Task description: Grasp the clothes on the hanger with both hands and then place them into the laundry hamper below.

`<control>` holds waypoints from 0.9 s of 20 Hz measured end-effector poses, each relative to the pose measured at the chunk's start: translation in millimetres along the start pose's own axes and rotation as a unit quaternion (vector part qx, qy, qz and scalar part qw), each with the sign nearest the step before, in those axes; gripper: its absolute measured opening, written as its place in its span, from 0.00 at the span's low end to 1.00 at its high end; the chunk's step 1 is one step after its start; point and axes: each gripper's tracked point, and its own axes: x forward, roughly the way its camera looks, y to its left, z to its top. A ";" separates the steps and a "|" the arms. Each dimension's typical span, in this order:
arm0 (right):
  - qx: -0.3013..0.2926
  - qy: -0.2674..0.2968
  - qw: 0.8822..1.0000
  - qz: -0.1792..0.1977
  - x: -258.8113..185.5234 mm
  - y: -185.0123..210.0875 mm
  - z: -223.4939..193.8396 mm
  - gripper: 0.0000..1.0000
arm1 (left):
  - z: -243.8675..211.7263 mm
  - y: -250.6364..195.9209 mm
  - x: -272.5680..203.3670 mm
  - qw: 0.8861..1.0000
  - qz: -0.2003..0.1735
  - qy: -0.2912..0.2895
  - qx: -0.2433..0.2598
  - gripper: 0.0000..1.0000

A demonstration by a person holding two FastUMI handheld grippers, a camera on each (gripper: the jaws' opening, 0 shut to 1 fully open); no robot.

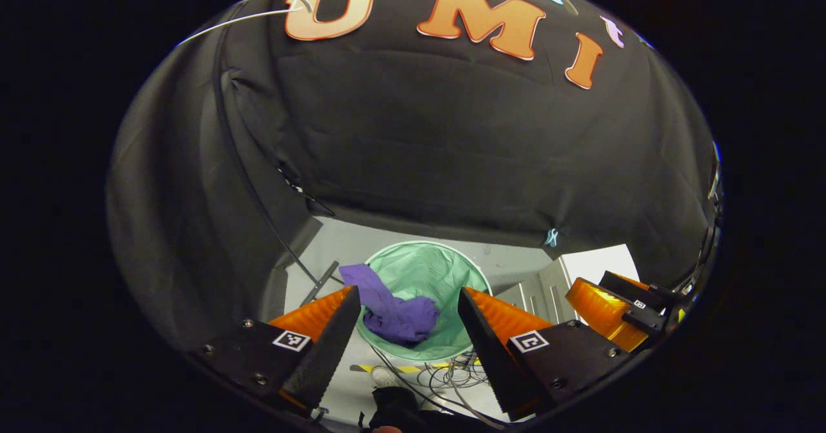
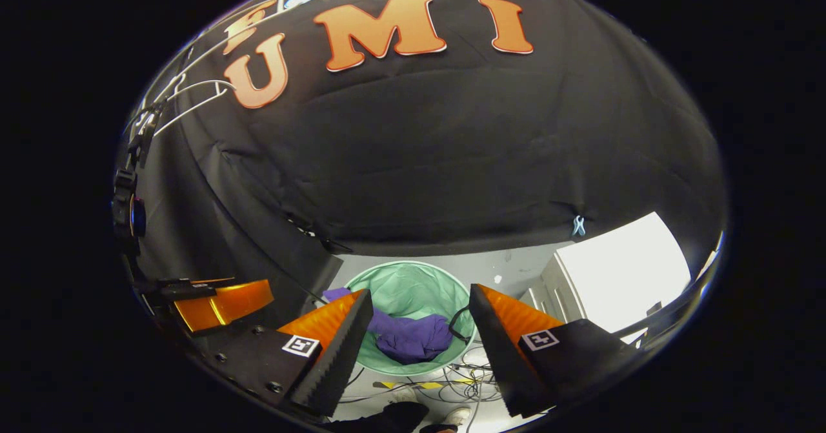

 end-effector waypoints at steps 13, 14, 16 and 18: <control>-0.041 -0.092 0.994 0.049 -152.0 9.0 33.2 0.98 | 24.2 4.5 -168.3 0.989 0.038 -0.137 -0.033 0.97; -0.035 -0.102 0.993 0.052 -158.9 11.0 39.1 0.98 | 31.6 4.7 -180.2 0.988 0.036 -0.148 -0.032 0.97; -0.027 -0.118 0.991 0.052 -166.3 10.5 55.9 0.98 | 47.7 6.1 -197.1 0.985 0.032 -0.168 -0.028 0.97; -0.026 -0.132 0.990 0.051 -176.0 10.9 68.7 0.98 | 66.8 8.5 -214.4 0.981 0.034 -0.192 -0.020 0.97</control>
